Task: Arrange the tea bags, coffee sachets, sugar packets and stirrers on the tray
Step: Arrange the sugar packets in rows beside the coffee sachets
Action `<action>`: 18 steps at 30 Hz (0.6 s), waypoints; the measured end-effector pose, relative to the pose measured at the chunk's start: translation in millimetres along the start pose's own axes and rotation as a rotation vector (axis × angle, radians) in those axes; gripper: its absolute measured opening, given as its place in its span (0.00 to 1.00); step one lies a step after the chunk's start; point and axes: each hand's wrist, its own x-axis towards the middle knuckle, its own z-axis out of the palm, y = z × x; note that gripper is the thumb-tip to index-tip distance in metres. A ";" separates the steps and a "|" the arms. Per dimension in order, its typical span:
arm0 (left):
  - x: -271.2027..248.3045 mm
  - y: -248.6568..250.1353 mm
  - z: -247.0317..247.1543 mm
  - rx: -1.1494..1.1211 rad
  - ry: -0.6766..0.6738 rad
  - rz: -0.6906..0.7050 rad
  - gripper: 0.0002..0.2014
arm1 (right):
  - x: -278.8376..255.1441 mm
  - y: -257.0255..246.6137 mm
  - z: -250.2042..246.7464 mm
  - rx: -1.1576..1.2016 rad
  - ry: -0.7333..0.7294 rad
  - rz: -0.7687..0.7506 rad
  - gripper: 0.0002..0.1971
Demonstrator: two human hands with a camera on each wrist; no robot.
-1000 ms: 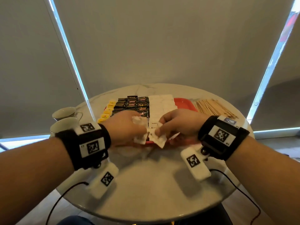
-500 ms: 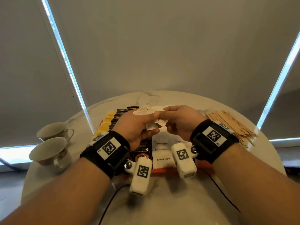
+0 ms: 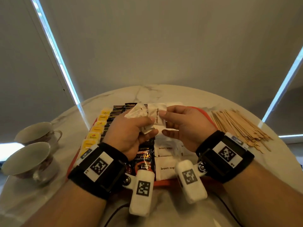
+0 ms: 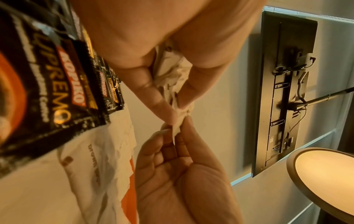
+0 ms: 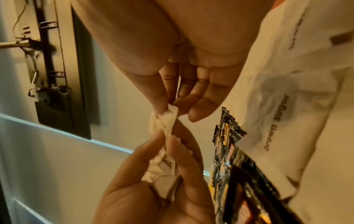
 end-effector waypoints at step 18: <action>-6.8 -2.5 -4.6 -0.012 0.077 0.009 0.08 | -13.8 1.7 3.9 -0.128 -0.039 -0.020 0.06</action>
